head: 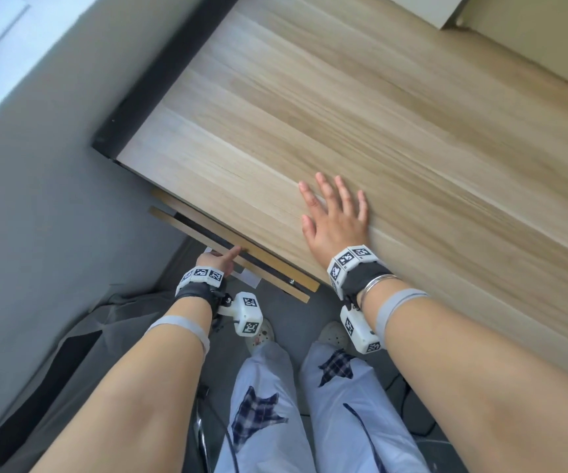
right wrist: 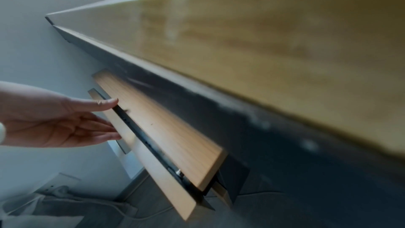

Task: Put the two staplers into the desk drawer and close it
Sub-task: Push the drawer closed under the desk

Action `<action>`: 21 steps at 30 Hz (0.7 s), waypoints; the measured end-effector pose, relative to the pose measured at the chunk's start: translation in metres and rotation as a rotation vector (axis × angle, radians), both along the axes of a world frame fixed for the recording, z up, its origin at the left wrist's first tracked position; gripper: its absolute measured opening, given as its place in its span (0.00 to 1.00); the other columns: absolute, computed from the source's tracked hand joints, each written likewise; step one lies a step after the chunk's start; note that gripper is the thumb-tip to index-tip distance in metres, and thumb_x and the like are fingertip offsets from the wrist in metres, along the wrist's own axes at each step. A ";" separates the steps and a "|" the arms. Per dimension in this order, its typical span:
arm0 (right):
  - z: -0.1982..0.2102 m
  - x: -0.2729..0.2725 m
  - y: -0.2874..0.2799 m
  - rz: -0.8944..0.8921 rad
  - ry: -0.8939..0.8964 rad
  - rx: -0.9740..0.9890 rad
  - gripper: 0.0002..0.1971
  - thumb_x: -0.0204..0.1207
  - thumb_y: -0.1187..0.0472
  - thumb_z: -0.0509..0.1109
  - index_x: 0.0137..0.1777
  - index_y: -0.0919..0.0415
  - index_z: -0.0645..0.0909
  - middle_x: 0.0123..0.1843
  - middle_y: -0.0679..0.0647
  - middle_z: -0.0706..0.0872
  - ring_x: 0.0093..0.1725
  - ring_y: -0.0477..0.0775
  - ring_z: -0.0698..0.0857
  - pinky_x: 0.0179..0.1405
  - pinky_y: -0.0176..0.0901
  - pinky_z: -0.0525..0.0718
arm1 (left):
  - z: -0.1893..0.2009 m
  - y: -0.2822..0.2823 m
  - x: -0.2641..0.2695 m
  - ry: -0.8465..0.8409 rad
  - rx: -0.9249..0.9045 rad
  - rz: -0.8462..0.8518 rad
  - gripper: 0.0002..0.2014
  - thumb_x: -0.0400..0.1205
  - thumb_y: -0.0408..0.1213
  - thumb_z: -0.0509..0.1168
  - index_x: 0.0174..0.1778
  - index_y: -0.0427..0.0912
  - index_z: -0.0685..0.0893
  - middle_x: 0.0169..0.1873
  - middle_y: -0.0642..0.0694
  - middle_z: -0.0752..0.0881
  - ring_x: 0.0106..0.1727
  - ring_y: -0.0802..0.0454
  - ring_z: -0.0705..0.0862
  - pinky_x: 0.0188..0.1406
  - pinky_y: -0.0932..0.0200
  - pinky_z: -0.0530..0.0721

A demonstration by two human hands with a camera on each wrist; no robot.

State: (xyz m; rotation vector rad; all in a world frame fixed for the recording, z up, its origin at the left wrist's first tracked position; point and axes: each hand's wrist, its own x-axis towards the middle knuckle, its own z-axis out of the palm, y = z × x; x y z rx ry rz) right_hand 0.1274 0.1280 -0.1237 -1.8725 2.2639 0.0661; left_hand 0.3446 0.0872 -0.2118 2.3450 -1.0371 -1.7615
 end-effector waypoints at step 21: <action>0.001 0.001 0.000 -0.012 -0.005 -0.008 0.31 0.76 0.45 0.48 0.81 0.40 0.60 0.84 0.48 0.65 0.83 0.59 0.64 0.79 0.68 0.58 | -0.019 -0.035 -0.019 -0.004 0.083 -0.144 0.32 0.80 0.39 0.63 0.04 0.45 0.76 0.01 0.53 0.74 0.17 0.53 0.76 0.26 0.64 0.73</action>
